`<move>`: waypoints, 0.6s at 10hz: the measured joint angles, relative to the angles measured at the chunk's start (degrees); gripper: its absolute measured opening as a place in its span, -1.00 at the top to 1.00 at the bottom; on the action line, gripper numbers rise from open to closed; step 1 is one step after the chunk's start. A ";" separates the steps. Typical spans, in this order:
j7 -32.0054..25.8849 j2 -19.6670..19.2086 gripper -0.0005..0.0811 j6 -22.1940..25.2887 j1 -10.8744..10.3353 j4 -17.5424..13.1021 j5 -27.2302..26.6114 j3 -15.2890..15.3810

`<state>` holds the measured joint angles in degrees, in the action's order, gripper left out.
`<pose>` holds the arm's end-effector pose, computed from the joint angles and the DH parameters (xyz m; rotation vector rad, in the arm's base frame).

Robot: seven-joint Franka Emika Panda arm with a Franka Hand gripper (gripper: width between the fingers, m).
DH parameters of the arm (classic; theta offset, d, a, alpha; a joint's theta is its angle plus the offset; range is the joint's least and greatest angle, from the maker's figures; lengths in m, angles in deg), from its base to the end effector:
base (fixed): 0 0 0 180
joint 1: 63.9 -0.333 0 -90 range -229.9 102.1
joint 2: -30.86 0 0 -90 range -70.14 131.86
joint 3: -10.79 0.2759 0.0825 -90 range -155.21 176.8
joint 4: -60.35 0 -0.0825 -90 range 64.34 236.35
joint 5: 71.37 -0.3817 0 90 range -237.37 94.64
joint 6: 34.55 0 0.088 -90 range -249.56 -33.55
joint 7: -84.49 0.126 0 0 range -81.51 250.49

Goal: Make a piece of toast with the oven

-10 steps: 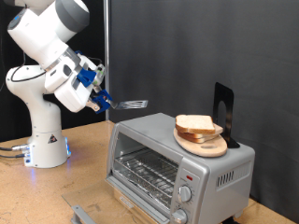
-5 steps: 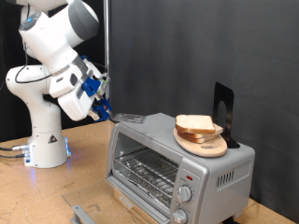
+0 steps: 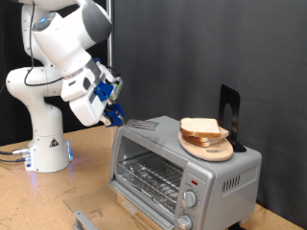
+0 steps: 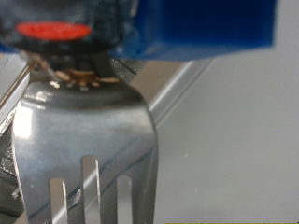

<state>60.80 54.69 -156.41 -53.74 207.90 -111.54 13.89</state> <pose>0.4207 -0.0141 0.3574 -2.5822 0.1352 -0.1654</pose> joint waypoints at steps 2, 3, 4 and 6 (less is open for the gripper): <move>1.45 -0.74 0.08 -1.76 -0.26 -0.30 -0.75 1.94; 1.93 -1.27 0.08 -2.66 -0.35 -0.42 -1.15 2.78; 2.41 -1.76 0.08 -3.25 -0.40 -0.59 -1.63 3.44; 2.91 -2.92 0.08 -4.60 -0.45 -1.13 -2.98 4.66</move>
<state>63.71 51.77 -161.01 -54.19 206.76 -114.53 18.54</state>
